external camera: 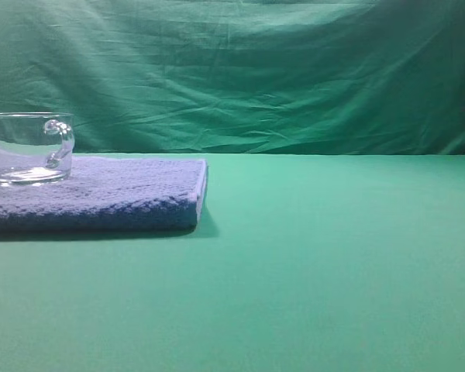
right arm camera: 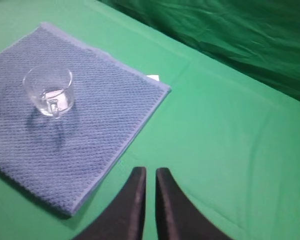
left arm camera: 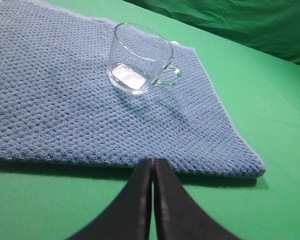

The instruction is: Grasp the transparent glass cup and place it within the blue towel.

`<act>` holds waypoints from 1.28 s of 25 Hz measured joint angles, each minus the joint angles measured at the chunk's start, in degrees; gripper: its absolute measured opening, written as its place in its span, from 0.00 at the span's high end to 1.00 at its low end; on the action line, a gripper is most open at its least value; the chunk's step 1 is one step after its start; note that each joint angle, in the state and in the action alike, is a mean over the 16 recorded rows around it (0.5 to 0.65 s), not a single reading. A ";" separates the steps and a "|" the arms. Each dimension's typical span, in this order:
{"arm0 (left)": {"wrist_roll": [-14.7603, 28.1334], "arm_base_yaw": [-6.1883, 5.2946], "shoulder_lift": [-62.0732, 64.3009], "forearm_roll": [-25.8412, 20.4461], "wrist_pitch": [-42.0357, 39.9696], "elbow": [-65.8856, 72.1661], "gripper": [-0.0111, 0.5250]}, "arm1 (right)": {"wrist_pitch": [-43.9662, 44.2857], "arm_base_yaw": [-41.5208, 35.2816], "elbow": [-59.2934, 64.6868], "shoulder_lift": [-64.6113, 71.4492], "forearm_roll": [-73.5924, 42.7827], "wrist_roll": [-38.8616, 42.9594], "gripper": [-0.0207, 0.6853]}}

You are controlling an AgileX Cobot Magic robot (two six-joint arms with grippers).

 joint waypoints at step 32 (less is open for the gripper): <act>0.00 0.00 0.00 0.00 0.00 0.00 0.98 | -13.83 -21.74 49.47 -47.42 2.62 0.48 0.87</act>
